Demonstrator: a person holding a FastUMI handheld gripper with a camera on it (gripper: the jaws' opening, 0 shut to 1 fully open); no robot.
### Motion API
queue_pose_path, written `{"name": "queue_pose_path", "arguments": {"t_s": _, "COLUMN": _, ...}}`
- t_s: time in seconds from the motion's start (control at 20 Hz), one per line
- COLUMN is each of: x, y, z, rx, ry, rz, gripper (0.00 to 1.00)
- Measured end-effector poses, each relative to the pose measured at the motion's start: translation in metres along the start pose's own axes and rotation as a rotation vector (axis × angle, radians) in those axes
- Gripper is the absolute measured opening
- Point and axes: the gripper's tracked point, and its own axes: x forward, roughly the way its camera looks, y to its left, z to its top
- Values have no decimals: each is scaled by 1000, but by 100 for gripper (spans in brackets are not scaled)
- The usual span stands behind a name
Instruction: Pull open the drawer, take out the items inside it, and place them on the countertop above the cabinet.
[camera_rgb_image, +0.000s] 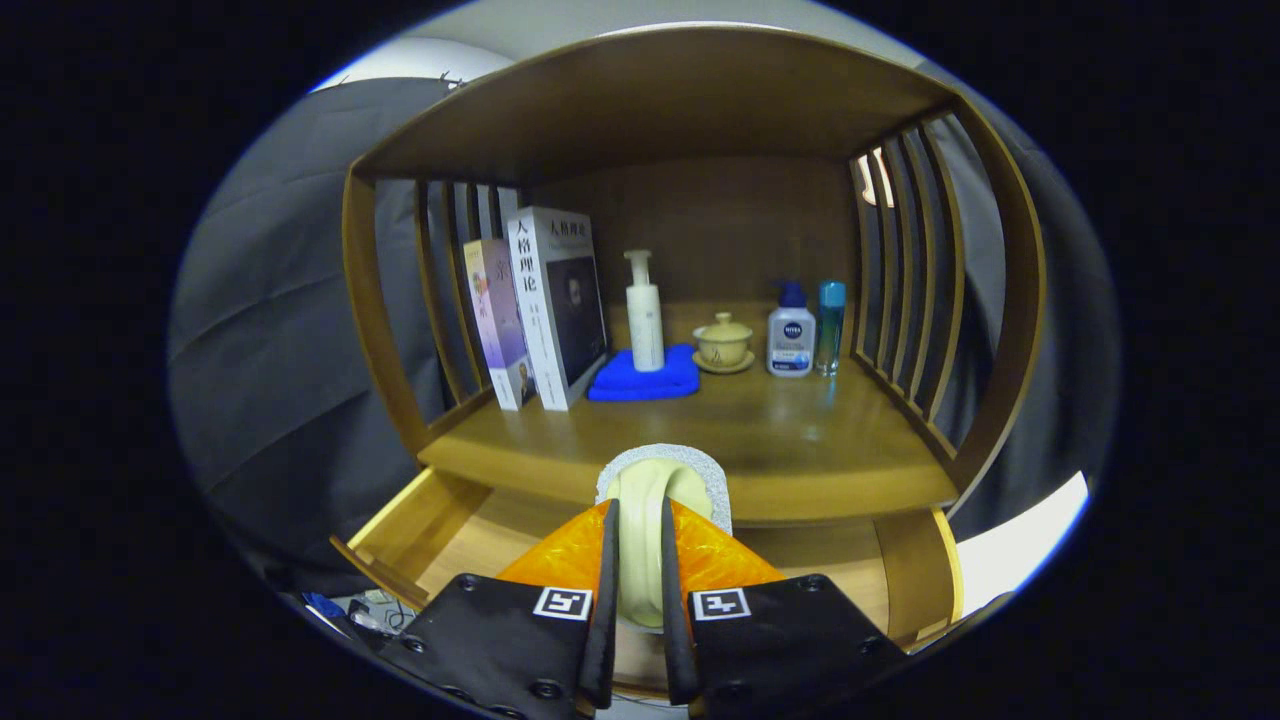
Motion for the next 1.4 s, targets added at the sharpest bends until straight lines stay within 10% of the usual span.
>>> {"name": "queue_pose_path", "arguments": {"t_s": 1.2, "x": 130, "y": -30, "z": 40, "rx": 188, "ry": 15, "rz": -72, "gripper": 24}}
{"name": "queue_pose_path", "arguments": {"t_s": 1.4, "x": 120, "y": -30, "z": 44, "rx": 149, "ry": -16, "rz": -68, "gripper": 67}}
